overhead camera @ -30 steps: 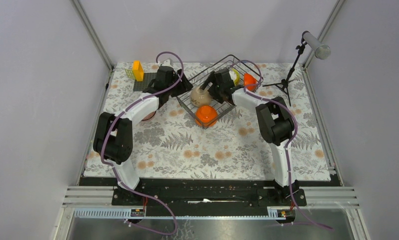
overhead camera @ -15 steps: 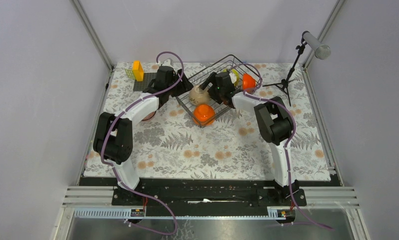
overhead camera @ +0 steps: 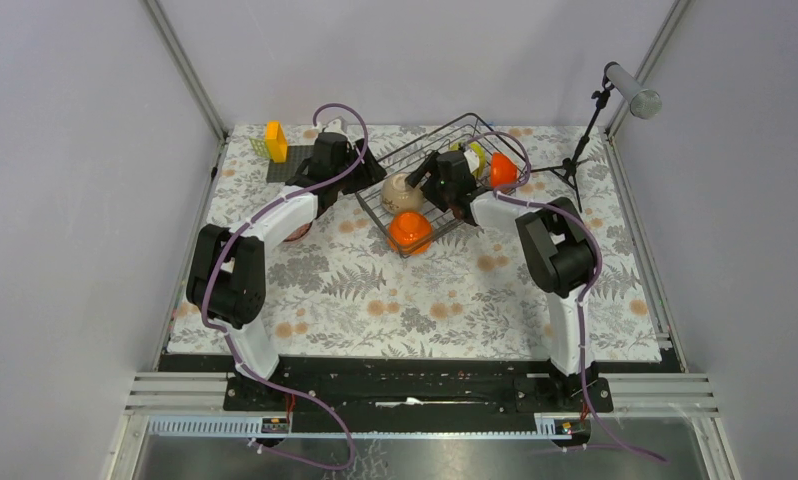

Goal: Unload the bowls from the dish rack

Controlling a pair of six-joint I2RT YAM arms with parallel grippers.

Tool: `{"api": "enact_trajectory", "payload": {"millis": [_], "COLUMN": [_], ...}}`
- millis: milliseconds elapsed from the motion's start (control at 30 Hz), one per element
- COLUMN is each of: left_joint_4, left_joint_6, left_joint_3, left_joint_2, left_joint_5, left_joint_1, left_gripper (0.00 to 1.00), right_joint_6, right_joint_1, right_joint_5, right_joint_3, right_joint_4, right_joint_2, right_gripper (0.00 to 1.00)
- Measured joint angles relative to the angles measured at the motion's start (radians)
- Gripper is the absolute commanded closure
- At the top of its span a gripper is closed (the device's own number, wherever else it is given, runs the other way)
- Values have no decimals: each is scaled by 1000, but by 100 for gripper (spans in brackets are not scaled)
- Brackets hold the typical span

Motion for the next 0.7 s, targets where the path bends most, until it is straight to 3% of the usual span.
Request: {"api": "enact_trajectory", "payload": {"millis": [400, 700], "left_joint_4": [-9, -23], "left_joint_6": [8, 15], "left_joint_3": [0, 0], "left_joint_2": [0, 0], "left_joint_5": [-4, -3], "left_joint_1": [0, 0], "left_gripper": [36, 36], "right_joint_6": [-108, -120], "right_joint_1": [6, 40], "right_joint_5": [5, 7], "right_joint_3": [-13, -40], "right_joint_4": [-62, -96], "right_joint_2": [-44, -101], "right_gripper": [17, 26]}}
